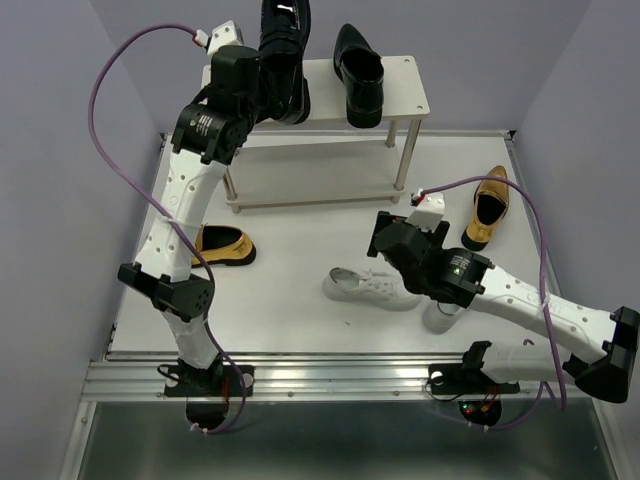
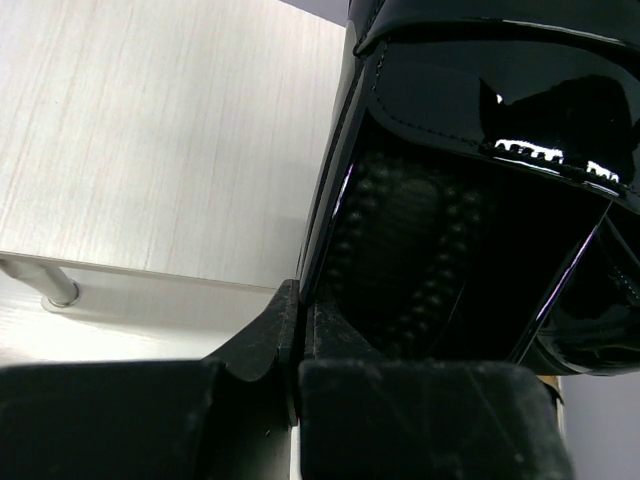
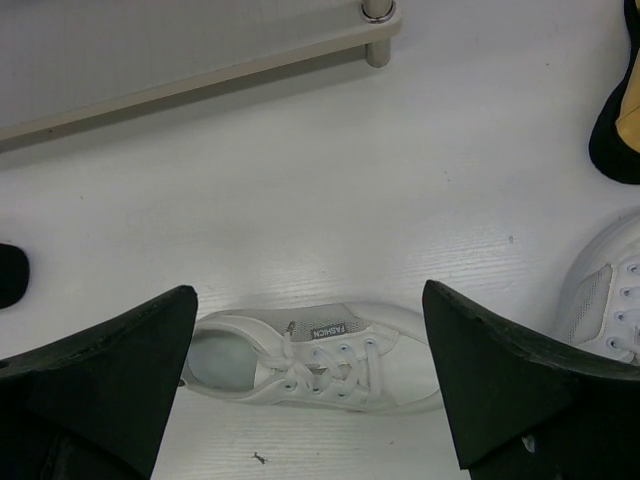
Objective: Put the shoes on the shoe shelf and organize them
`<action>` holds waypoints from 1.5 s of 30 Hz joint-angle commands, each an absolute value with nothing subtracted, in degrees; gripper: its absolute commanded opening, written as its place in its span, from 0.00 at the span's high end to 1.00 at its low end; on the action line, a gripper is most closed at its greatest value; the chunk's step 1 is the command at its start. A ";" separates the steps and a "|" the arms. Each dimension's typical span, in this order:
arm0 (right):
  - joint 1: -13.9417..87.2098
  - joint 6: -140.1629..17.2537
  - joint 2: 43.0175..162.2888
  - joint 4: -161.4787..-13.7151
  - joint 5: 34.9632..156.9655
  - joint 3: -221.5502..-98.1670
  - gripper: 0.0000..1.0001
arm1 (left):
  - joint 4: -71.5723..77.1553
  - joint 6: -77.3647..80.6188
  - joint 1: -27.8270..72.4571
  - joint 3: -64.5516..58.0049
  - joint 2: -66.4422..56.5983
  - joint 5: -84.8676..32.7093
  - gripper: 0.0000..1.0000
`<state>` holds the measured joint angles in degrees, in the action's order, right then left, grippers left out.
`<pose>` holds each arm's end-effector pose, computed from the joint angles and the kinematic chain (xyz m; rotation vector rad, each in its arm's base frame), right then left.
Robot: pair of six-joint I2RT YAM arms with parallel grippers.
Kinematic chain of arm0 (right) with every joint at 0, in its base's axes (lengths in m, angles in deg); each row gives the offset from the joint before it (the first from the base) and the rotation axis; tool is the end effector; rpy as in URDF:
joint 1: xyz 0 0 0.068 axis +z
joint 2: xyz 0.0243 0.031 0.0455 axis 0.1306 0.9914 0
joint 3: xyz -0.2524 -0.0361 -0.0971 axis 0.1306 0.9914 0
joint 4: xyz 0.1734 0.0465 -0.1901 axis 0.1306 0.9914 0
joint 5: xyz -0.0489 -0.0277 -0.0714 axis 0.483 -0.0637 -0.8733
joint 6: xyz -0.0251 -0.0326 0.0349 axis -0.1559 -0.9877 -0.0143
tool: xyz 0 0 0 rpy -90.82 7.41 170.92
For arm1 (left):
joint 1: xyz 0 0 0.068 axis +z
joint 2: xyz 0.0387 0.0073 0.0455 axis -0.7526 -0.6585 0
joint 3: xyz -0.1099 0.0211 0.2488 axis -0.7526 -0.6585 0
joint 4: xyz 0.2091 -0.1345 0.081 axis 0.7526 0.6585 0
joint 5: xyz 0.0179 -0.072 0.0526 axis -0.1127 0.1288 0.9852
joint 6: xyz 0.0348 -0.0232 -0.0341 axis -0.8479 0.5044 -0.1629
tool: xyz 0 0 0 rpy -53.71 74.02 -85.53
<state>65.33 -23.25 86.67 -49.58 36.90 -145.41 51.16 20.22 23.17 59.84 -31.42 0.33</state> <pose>0.1451 0.1784 0.3311 0.1942 1.9975 0.0854 0.3213 -0.1420 0.5327 -0.2982 1.7785 -0.4150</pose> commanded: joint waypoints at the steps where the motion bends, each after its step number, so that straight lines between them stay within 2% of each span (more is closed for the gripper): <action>1: 65.25 -22.30 86.17 -49.70 35.59 -147.51 0.00 | 40.58 26.07 22.98 60.00 -26.46 -1.55 1.00; 7: 65.25 -22.13 86.17 -49.61 36.29 -147.68 0.00 | 43.04 29.59 22.89 60.44 -27.51 -1.91 1.00; 20: 65.25 -21.69 87.58 -49.61 37.17 -147.77 0.00 | 44.09 30.56 20.96 57.27 -21.98 -1.91 1.00; 42: 65.25 -19.84 84.33 -48.91 37.52 -146.01 0.00 | 46.38 29.60 19.72 63.60 -29.18 0.29 1.00; 43: 65.25 -19.67 84.24 -48.91 37.61 -146.01 0.00 | 46.29 29.60 19.72 63.60 -29.27 -0.06 0.99; 45: 65.25 -19.49 84.15 -48.73 37.61 -145.92 0.00 | 46.12 29.60 19.72 63.78 -29.62 -0.94 0.90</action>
<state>65.33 -20.72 85.08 -49.10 38.83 -145.26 54.52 29.09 19.93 58.66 -31.71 -0.96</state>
